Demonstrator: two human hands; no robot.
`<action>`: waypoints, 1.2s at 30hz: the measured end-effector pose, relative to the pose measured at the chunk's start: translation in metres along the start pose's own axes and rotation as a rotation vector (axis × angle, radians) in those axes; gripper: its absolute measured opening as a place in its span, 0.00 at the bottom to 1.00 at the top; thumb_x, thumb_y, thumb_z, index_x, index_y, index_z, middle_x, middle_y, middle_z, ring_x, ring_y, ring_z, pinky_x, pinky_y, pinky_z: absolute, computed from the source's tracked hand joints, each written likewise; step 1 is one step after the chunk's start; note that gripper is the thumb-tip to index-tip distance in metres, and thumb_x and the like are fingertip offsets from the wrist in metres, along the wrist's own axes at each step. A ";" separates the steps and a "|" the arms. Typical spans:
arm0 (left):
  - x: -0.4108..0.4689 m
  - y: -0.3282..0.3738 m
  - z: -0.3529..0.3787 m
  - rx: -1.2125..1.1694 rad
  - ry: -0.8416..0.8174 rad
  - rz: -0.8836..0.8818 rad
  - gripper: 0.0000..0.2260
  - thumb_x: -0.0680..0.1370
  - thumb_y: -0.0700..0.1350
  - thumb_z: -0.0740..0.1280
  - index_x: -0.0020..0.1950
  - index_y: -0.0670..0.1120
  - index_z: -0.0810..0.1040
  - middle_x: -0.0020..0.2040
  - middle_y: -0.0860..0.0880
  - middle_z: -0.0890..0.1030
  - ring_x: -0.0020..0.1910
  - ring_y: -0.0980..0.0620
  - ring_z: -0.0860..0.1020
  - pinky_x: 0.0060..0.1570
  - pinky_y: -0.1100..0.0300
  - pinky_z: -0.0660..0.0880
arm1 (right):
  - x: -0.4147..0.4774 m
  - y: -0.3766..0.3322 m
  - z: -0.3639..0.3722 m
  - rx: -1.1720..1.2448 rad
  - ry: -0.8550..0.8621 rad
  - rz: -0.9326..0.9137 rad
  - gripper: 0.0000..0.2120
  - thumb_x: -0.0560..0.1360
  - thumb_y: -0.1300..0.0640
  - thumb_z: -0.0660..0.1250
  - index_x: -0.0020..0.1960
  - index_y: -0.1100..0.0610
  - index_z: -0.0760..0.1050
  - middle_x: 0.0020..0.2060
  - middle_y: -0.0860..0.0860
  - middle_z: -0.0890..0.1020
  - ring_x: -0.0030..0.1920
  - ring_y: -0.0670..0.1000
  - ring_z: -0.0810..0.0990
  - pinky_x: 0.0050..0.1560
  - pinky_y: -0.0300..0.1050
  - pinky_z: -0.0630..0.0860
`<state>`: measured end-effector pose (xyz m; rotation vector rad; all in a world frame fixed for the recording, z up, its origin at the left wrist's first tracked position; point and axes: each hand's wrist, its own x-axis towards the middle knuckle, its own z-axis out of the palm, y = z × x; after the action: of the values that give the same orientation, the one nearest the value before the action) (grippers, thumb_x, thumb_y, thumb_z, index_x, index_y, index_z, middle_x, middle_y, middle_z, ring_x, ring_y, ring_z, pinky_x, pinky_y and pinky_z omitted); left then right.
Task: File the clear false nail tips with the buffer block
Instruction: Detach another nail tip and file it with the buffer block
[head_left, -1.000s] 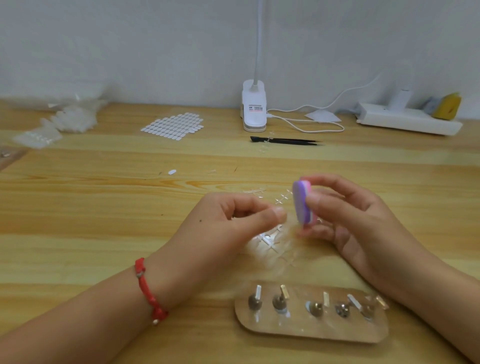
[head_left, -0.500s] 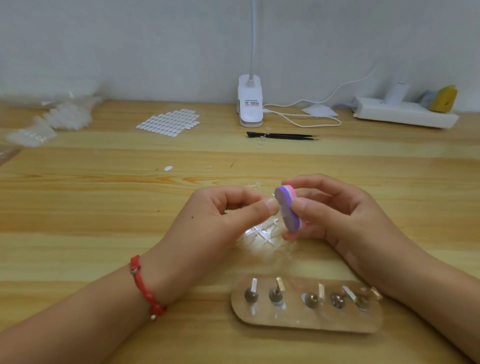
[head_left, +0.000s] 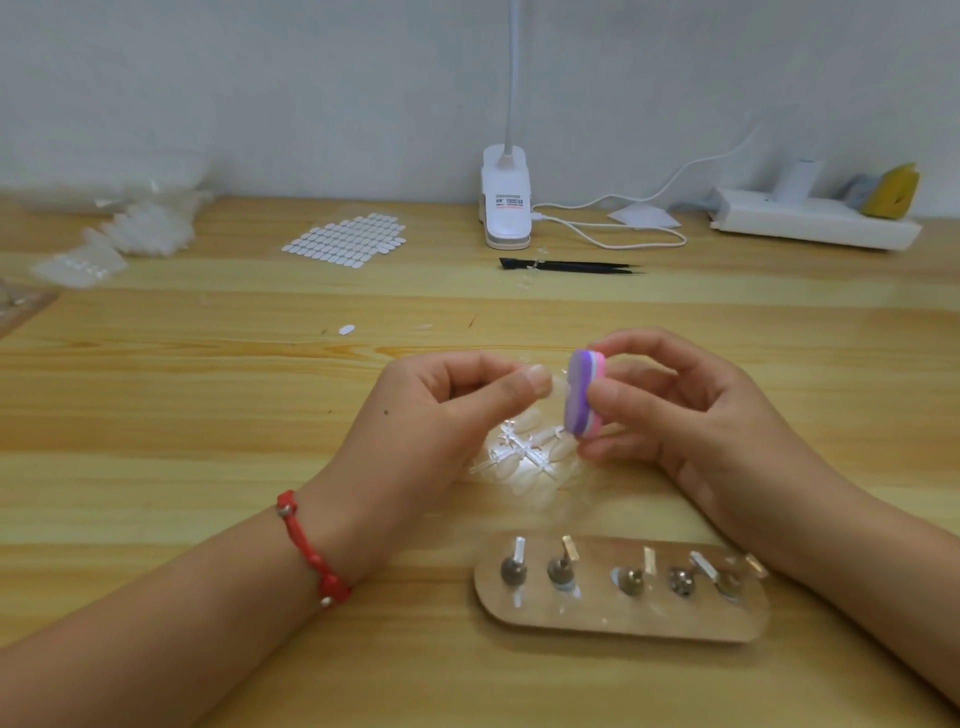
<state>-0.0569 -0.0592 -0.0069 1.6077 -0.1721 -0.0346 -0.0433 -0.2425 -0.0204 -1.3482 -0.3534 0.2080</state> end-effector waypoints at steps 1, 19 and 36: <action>-0.001 0.000 0.001 0.012 -0.029 0.012 0.10 0.65 0.53 0.69 0.37 0.47 0.83 0.20 0.58 0.66 0.21 0.60 0.61 0.23 0.72 0.59 | 0.001 0.000 -0.001 0.010 0.018 -0.003 0.12 0.61 0.55 0.77 0.45 0.50 0.83 0.37 0.53 0.84 0.36 0.50 0.83 0.37 0.40 0.80; 0.000 -0.002 -0.001 -0.011 0.023 0.006 0.11 0.63 0.54 0.70 0.36 0.47 0.84 0.21 0.56 0.64 0.23 0.57 0.58 0.22 0.70 0.58 | 0.001 -0.002 0.000 0.070 0.010 0.016 0.11 0.60 0.57 0.76 0.41 0.50 0.82 0.35 0.54 0.84 0.35 0.51 0.84 0.35 0.40 0.80; 0.001 0.004 0.003 -0.027 0.087 -0.029 0.11 0.67 0.48 0.71 0.39 0.40 0.81 0.20 0.58 0.67 0.20 0.61 0.62 0.22 0.73 0.60 | 0.000 -0.006 0.000 -0.056 -0.079 0.041 0.12 0.64 0.62 0.79 0.44 0.55 0.80 0.37 0.55 0.83 0.36 0.53 0.83 0.37 0.42 0.80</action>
<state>-0.0564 -0.0623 -0.0034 1.5812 -0.0806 0.0099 -0.0441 -0.2436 -0.0149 -1.4061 -0.4005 0.2878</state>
